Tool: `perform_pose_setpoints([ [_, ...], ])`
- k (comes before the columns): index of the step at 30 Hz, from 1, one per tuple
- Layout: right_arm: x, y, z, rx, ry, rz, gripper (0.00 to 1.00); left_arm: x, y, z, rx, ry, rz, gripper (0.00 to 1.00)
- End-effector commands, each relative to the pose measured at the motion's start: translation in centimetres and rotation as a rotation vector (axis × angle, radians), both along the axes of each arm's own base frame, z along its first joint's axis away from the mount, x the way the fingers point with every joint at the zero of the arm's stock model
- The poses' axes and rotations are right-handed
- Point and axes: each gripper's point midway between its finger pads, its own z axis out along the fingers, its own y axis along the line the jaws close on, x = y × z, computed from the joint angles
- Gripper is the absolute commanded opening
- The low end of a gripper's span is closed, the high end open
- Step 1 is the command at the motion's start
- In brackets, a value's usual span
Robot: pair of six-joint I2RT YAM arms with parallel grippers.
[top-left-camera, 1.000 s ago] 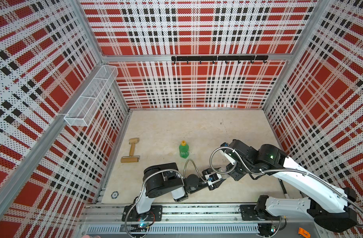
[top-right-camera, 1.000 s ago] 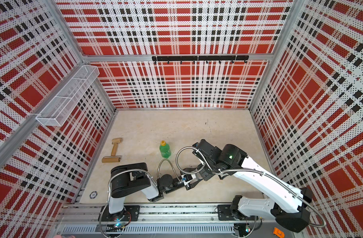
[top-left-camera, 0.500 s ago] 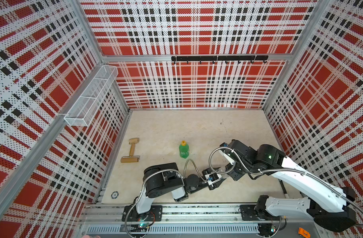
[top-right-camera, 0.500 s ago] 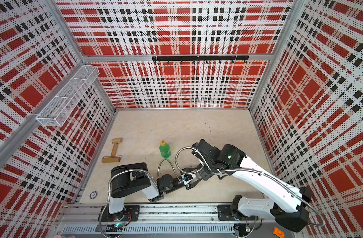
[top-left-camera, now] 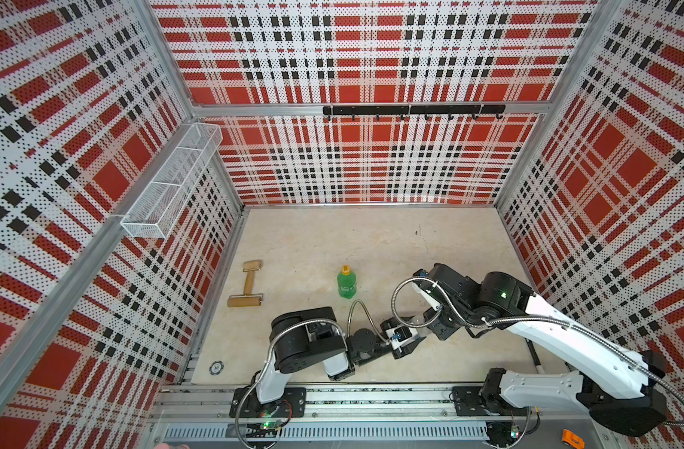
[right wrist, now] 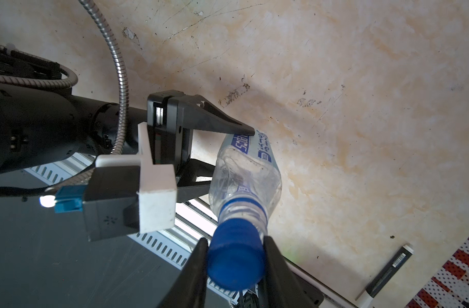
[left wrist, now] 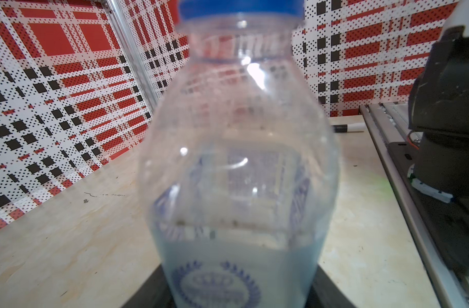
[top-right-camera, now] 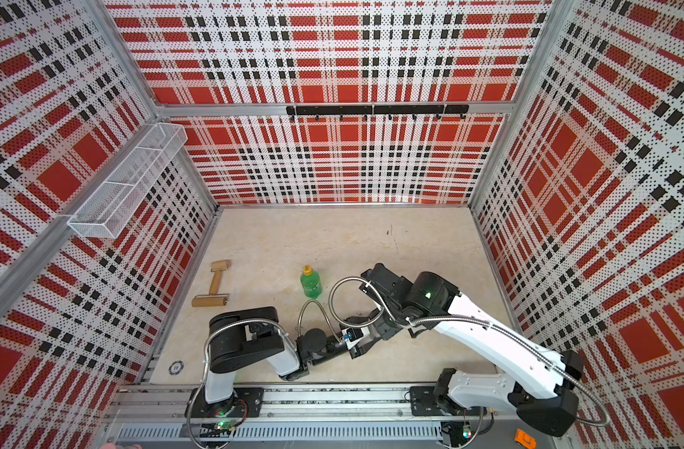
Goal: Screw on the bottle caps
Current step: Close the bottle cap on the plastic bottle.
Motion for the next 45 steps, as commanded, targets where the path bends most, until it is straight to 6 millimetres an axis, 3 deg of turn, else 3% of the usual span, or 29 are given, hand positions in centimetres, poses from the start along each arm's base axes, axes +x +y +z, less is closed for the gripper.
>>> perform_pose_setpoints([
  [1,0.48,0.37,-0.14,0.013,-0.013,-0.009,0.34,-0.03,-0.48,1.79,-0.076,-0.009,-0.004,0.6],
  [45,1.31,-0.55,0.37,-0.015,-0.076,-0.03,0.4,0.05,-0.66,1.69,-0.08,-0.003,-0.004,0.6],
])
